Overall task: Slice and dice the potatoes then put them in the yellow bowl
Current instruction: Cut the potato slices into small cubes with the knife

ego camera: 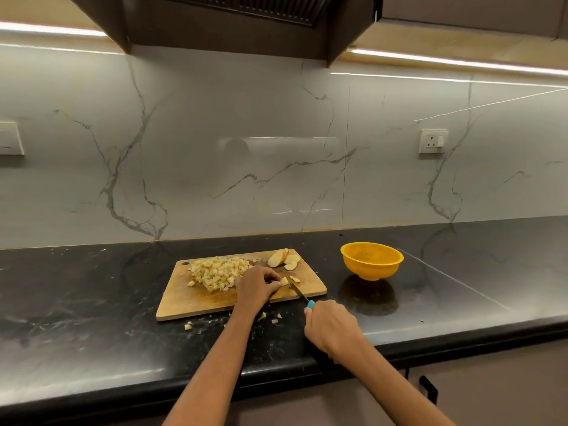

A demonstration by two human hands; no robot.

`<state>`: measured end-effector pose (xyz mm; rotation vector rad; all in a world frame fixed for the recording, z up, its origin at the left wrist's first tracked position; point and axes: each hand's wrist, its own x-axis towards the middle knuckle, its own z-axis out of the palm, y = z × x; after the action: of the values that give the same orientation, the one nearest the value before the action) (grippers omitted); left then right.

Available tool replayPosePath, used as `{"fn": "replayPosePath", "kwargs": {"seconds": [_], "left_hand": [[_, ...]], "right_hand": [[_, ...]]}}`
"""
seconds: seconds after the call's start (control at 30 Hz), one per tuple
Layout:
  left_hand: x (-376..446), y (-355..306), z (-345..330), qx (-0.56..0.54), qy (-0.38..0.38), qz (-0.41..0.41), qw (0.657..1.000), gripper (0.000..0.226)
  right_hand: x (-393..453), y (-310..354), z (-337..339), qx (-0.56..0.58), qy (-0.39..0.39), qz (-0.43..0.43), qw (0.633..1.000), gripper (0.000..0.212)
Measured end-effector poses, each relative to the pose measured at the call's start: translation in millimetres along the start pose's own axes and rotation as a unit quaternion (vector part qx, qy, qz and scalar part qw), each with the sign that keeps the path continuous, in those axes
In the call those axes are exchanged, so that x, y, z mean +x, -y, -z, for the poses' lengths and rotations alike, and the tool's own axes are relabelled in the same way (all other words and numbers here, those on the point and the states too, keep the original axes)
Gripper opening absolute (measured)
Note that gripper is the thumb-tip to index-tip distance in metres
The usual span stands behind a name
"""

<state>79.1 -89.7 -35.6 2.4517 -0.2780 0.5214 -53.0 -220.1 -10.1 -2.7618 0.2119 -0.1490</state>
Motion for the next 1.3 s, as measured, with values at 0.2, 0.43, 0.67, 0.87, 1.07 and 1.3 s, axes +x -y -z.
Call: {"fn": "replayPosePath", "kwargs": {"seconds": [0.2,0.43,0.67,0.87,1.07,1.3], "left_hand": [[0,0,3,-0.009,-0.015,0.002,1.000,0.015],[4,-2,4,0.000,-0.011,0.013,1.000,0.011],[1,-1,2,0.041,-0.065,0.013,0.997,0.008],[6,-1,-2,0.036,-0.065,-0.034,0.997,0.023],[13,-8,-14,0.030,0.072,-0.139,0.987,0.029],[22,-9,-17,0.046,0.043,-0.130,0.989,0.024]], "right_hand": [[16,15,-3,0.043,0.003,0.006,0.999,0.040],[30,31,1,-0.021,0.039,0.026,0.999,0.032],[10,19,-3,-0.028,0.024,0.028,0.999,0.031],[10,8,-4,0.035,-0.042,0.011,0.998,0.041],[33,-7,6,0.070,-0.045,-0.039,0.996,0.043],[38,-10,9,0.087,-0.026,-0.044,0.995,0.044]]}}
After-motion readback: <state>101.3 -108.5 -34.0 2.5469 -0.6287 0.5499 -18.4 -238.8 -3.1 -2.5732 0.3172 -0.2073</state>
